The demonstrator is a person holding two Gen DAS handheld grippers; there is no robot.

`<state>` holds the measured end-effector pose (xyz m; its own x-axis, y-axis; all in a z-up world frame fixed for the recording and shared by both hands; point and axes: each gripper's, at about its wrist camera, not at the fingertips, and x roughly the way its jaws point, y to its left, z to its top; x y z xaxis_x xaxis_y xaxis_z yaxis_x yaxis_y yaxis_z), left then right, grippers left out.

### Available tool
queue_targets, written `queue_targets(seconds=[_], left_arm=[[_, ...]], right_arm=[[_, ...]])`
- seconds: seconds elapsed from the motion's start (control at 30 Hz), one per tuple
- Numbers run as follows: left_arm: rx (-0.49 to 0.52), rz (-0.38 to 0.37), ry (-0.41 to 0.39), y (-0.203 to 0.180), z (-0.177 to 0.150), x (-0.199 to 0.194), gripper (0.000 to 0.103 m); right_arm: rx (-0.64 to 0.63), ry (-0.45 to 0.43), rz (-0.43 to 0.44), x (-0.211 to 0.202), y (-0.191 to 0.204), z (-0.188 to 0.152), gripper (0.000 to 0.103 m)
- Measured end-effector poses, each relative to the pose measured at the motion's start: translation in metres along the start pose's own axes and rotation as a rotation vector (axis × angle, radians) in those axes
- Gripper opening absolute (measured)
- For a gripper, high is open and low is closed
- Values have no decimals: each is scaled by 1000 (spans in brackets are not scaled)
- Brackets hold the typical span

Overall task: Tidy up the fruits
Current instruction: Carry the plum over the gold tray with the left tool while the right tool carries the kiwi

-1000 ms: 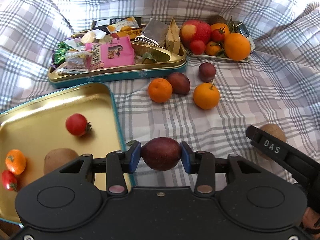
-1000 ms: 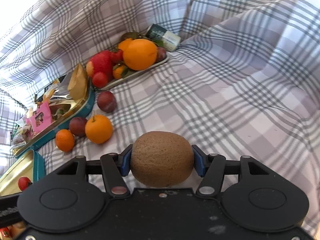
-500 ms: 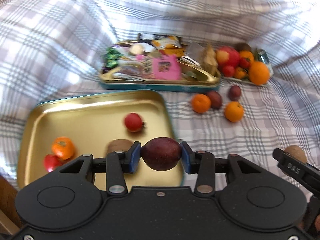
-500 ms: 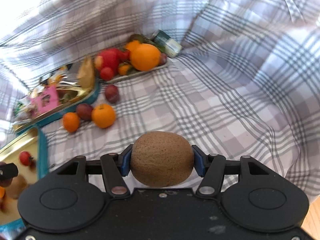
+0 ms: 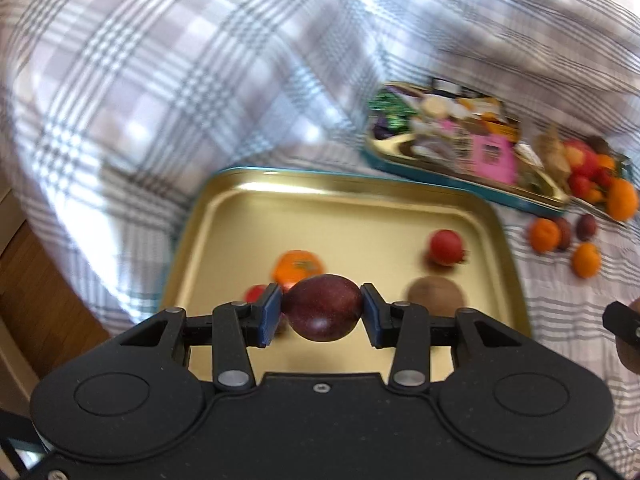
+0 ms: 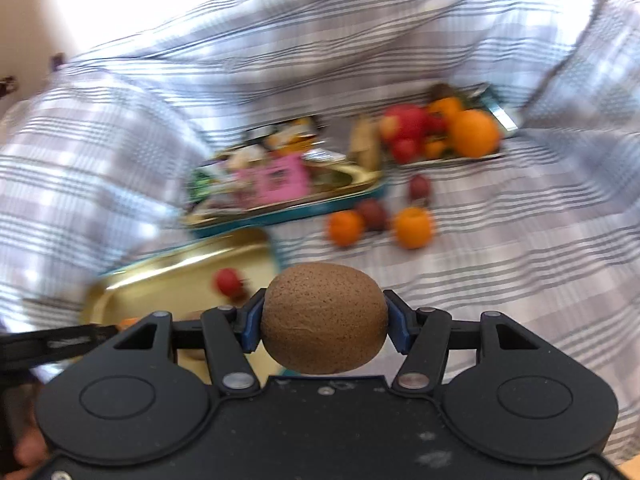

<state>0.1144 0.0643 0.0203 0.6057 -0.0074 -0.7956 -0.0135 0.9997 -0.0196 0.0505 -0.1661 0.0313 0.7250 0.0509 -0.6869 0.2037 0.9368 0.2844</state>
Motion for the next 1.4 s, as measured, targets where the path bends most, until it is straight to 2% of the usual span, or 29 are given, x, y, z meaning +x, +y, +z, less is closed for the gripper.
queue_targets(seconds=[0.1,0.27,0.53,0.73,1.0,1.23,1.4], left_arm=[[-19,20,5,14,1,5,50],[-39,31,10,28,3,10,50],[-41,47,25,35,7,21,50],[-12,41,55,29,2,32,50],[4,26,77,20,4,42,50],[-1,29,67,18,26,54,50],[-14,45,40,21,48,61,50]], right_arm=[[-21,38,65,6,19,-1,62],[-83,72,102,17,46,-1,62],[-207,94,62,38,81,-2,62],[-230,123,61,46,84,-8,62],[-280,122,33,71,97,15,62],[-309,141,2,101,108,32,62],[-307,153,12,116,111,39,62]])
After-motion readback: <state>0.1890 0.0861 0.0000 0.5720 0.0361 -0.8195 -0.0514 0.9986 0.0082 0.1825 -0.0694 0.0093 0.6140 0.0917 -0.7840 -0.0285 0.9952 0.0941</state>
